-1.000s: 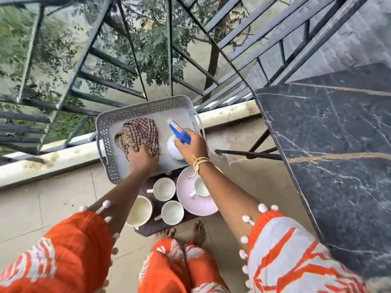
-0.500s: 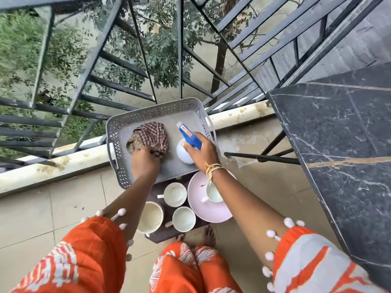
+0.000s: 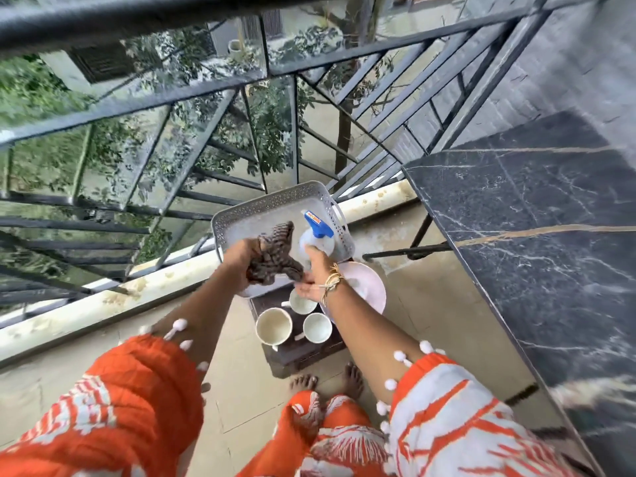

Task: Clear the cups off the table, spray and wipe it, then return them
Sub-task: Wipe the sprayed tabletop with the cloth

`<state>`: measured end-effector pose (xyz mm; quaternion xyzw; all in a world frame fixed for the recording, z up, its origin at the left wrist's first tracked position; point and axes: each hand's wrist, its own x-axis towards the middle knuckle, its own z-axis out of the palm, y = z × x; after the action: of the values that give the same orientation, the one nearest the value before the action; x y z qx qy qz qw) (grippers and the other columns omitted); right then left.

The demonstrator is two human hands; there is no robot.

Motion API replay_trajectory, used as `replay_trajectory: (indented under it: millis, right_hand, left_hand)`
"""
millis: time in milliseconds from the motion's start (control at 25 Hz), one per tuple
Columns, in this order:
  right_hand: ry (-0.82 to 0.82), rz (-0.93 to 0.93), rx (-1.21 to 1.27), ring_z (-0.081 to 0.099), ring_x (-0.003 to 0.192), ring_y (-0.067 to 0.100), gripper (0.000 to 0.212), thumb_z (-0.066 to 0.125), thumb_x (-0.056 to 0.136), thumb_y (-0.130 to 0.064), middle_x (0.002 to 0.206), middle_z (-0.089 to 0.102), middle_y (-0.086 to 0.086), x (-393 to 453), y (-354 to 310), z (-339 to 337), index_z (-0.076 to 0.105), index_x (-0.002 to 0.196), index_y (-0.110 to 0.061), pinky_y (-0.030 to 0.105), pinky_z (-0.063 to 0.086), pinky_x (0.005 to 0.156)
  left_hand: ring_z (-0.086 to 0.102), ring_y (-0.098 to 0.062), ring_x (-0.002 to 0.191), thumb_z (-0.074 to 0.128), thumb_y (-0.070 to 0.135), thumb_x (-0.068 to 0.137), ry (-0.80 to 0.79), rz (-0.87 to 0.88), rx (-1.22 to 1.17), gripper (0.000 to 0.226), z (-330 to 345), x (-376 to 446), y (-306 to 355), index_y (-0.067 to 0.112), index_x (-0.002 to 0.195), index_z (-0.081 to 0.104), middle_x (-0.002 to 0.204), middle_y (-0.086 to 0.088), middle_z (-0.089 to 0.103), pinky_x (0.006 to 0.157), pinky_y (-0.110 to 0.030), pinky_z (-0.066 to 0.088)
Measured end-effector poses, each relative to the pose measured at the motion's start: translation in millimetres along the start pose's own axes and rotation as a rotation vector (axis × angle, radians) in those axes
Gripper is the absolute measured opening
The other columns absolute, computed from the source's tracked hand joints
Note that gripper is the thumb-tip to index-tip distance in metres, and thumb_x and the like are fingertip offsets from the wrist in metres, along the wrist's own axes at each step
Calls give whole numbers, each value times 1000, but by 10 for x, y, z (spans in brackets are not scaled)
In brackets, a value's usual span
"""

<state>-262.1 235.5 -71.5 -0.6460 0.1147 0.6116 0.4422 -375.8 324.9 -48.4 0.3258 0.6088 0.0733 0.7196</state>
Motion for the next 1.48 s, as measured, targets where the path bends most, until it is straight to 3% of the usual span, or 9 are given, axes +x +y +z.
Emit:
replay_trajectory:
  millis: [120, 400, 520, 680, 880, 1040, 1200, 1360, 1480]
  right_hand:
    - [-206, 94, 238, 63, 96, 32, 63, 51, 76, -72, 108, 65, 16, -99, 80, 40, 65, 99, -15, 46, 47, 94]
    - [-178, -170, 332, 64, 88, 31, 43, 35, 93, -38, 91, 69, 16, -404, 234, -556, 62, 97, -5, 39, 52, 87]
    - [85, -246, 333, 69, 69, 23, 32, 50, 89, -40, 70, 73, 4, -461, 283, -1132, 64, 91, -11, 33, 58, 66]
    - [243, -334, 440, 69, 99, 32, 81, 71, 59, -68, 105, 72, 13, -383, 301, -2003, 67, 116, -10, 50, 53, 92]
    - [294, -437, 670, 64, 83, 30, 58, 27, 101, -49, 81, 72, 12, -1400, 204, -2894, 64, 95, -4, 33, 54, 70]
    - [490, -483, 662, 54, 122, 34, 47, 42, 98, -30, 131, 57, 19, -1591, 261, -3958, 54, 127, 4, 43, 43, 104]
    - [628, -523, 723, 64, 107, 33, 65, 66, 68, -46, 121, 65, 19, -1493, 530, -5258, 63, 118, -4, 53, 47, 99]
    - [834, -527, 699, 61, 110, 32, 45, 55, 90, -39, 121, 64, 17, -1830, 579, -5829, 64, 117, -4, 50, 47, 100]
    - [1083, -550, 671, 58, 113, 32, 37, 48, 98, -26, 122, 63, 16, -2132, 602, -6024, 62, 120, 1, 42, 46, 99]
  left_hand:
    - [55, -24, 36, 34, 6, 57, -324, -106, 98, 24, 20, -428, 21, 4, 44, 55, 44, -13, 55, 43, -23, 51]
    - [54, -22, 63, 66, 22, 62, -622, -99, 506, 27, 536, -415, -31, 11, 85, 57, 76, -9, 56, 64, -26, 49]
    - [63, -24, 69, 48, 27, 92, -536, -29, 607, 19, 981, -508, -81, 12, 84, 57, 80, -9, 61, 64, -25, 47]
    - [66, -22, 82, 51, 45, 93, -673, 12, 801, 25, 1658, -687, -260, 23, 103, 58, 86, -3, 66, 68, -27, 47]
    - [60, -17, 63, 67, 35, 87, -781, 225, 1006, 28, 2969, -1019, -822, 12, 101, 61, 76, -2, 63, 55, -26, 51]
    - [58, -13, 44, 65, 11, 88, -736, 305, 971, 12, 4037, -1268, -1183, 10, 79, 57, 69, -8, 58, 43, -22, 52]
    - [56, -10, 38, 63, 12, 89, -777, 285, 910, 18, 5012, -1575, -1622, 16, 74, 53, 61, -4, 56, 44, -25, 55]
    - [48, -9, 31, 59, 8, 91, -753, 346, 806, 27, 5653, -1840, -2038, 14, 66, 50, 41, 2, 52, 34, -17, 42]
    - [57, -22, 57, 59, 13, 91, -722, 426, 820, 22, 5986, -1868, -2197, 11, 70, 56, 65, -9, 61, 49, -29, 50]
